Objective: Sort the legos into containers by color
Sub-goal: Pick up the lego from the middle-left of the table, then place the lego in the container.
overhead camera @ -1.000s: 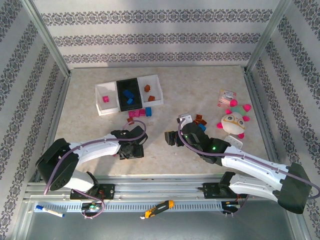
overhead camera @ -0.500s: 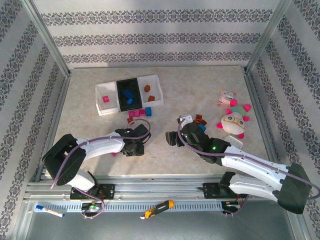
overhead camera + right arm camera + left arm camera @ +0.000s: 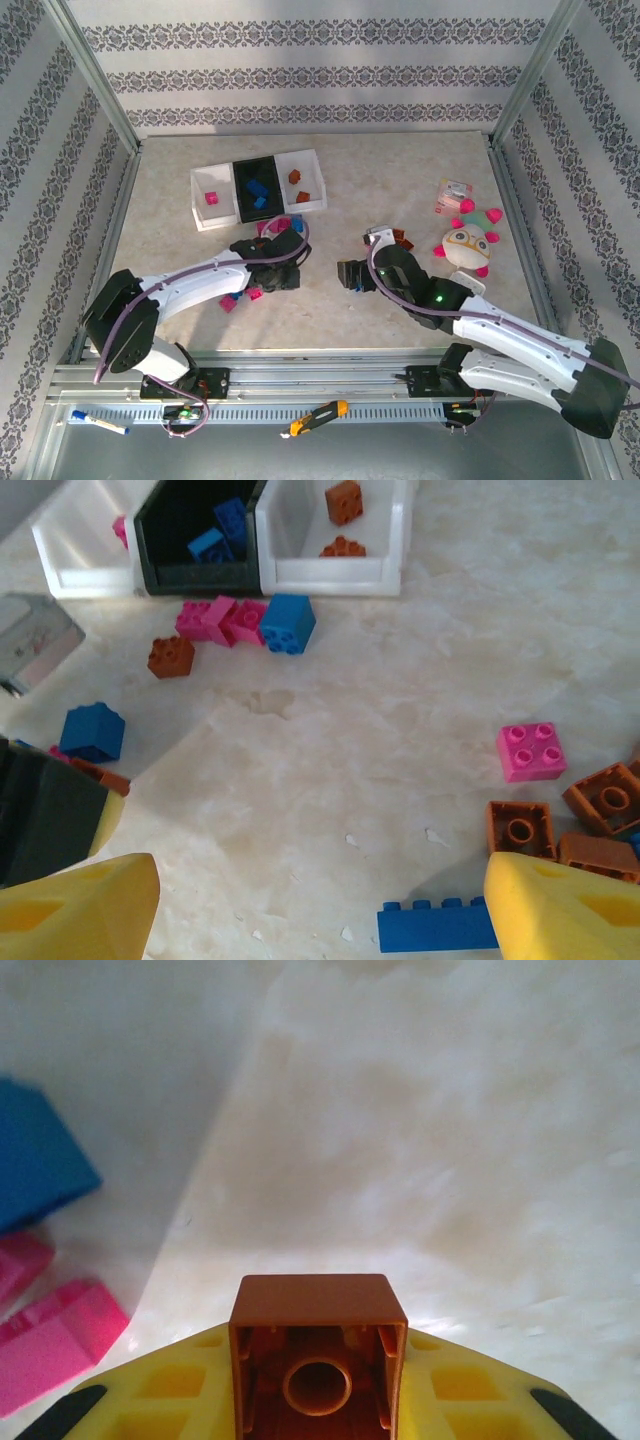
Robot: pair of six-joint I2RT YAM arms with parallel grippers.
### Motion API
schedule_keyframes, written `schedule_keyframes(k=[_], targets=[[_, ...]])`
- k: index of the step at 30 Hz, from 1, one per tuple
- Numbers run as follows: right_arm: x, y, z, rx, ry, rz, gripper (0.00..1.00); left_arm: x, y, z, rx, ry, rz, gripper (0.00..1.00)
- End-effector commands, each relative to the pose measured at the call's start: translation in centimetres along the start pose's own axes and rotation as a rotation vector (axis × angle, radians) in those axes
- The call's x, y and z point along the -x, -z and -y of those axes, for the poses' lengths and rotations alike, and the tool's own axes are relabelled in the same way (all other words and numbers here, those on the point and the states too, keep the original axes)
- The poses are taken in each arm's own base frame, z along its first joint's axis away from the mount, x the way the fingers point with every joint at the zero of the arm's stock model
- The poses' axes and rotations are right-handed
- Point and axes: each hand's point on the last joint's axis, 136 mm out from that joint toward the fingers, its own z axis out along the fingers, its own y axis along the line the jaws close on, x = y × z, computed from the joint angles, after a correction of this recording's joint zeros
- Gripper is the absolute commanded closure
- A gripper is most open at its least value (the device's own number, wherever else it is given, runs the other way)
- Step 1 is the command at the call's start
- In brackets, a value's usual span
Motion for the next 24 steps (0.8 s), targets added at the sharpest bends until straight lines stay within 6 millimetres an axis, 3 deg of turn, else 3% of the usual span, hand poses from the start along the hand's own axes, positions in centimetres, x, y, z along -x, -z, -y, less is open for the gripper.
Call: schedule_keyframes(k=[1,9,15,24], targets=[[-0.5,0.4,1.4,-0.034,-0.016,-0.005,0.15,3.3,2.2,1.5,0.008,-0.072,0.098,0.77],[0.3,0.7,2.5,-0.056,-0.037,0.021,0.15,12.9,2.4,5.8,-0.001,-0.115,0.253,0.77],[0.5,0.9,3.0,-0.061,-0.037,0.022,0.15,19.3,0.1,6.3,0.061,-0.107,0.307,0.78],[0.3,2.7,4.4,-0.087,-0.061,0.029,0.15,24.4,-4.1,5.9,0.089,-0.071,0.316,0.78]])
